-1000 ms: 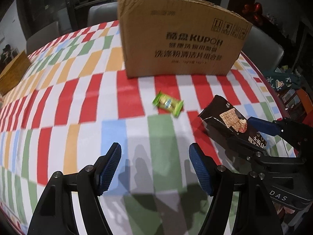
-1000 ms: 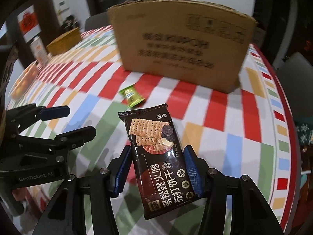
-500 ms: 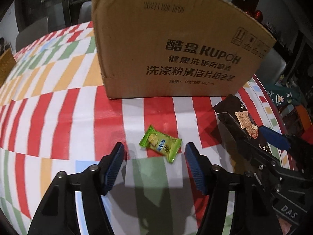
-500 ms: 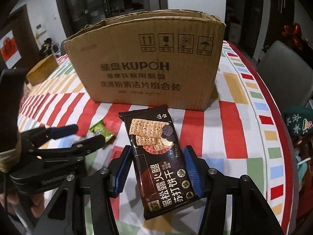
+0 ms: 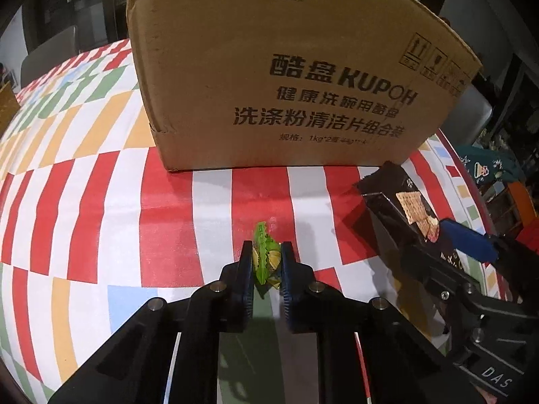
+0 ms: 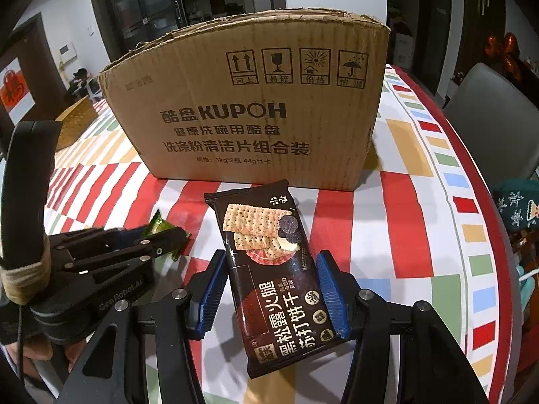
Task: Organize snacks
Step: 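Carry both snacks into the box and open both tools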
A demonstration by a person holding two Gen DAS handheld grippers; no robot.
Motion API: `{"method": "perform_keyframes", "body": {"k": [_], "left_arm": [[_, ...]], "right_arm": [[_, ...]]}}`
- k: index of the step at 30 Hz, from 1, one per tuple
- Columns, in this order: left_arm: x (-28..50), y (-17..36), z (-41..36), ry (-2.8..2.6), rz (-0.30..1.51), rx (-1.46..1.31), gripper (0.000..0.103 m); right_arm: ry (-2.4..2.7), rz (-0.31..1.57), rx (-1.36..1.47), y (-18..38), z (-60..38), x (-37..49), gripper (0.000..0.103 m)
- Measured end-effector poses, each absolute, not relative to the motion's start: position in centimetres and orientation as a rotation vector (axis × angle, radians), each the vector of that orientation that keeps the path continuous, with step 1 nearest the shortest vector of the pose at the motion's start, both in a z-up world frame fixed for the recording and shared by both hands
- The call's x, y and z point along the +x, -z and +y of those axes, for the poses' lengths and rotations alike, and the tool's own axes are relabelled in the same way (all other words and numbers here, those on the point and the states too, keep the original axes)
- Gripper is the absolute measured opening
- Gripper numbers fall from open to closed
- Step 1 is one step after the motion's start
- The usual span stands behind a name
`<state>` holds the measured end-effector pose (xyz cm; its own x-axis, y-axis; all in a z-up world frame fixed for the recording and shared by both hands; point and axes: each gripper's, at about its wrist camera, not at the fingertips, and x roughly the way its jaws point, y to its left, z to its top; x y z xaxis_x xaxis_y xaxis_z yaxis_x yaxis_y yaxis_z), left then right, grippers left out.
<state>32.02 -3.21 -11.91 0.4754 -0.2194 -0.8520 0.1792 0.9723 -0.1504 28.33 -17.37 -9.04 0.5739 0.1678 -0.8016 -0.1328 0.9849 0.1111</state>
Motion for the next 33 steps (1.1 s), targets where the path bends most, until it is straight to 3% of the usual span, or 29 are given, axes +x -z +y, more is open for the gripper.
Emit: {"method": "perform_keyframes", "body": {"k": [12, 33], "left_arm": [[29.6, 9.2, -2.4, 0.249, 1.008, -0.069, 0.015], [25.7, -0.8, -1.6, 0.271, 0.780, -0.035, 0.015]], "right_arm": [[-0.187, 0.910, 0.047, 7.5, -17.6, 27.4, 0.055], [-0.177, 0.742, 0.080, 0.1, -18.8, 24.7, 0.055]]}}
